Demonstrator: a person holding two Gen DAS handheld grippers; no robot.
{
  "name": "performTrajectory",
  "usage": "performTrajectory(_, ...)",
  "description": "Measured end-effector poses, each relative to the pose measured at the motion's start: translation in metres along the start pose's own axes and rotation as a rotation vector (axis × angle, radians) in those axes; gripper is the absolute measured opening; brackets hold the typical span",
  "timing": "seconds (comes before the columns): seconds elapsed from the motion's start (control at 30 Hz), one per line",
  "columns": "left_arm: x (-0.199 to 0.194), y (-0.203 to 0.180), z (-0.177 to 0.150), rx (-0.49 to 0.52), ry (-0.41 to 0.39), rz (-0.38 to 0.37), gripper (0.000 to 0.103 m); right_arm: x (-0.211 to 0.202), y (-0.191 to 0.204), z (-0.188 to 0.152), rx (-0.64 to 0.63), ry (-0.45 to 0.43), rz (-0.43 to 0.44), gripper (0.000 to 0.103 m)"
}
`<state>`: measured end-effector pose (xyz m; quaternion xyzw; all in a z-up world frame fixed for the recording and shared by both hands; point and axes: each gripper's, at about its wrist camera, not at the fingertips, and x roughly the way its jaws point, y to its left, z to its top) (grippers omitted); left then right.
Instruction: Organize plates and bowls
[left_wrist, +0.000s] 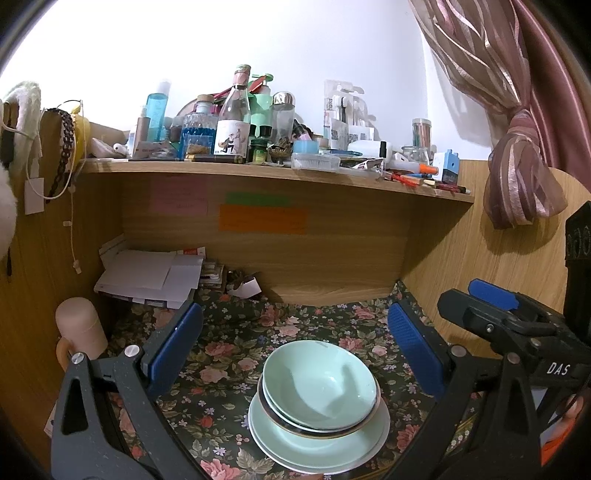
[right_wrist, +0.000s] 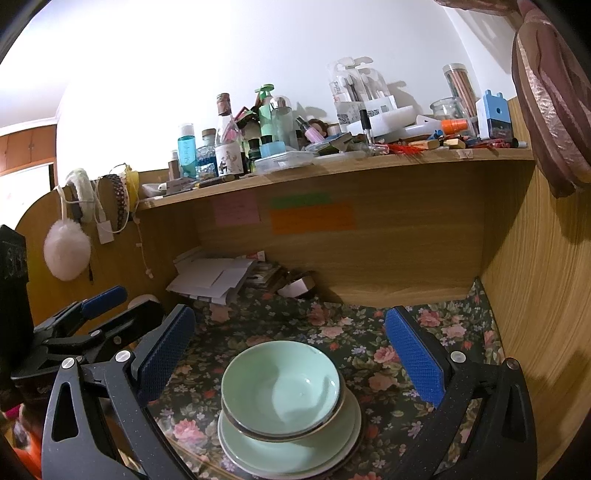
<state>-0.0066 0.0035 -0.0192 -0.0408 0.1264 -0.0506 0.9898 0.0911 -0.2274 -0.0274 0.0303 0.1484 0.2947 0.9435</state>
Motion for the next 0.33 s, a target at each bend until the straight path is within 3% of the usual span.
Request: performTrajectory(0.33, 0.0077, 0.0027, -0.0012, -0.001, 0.013, -0.010, 0.102, 0.0061, -0.0053, -0.0017, 0.008, 0.010, -0.003, 0.103)
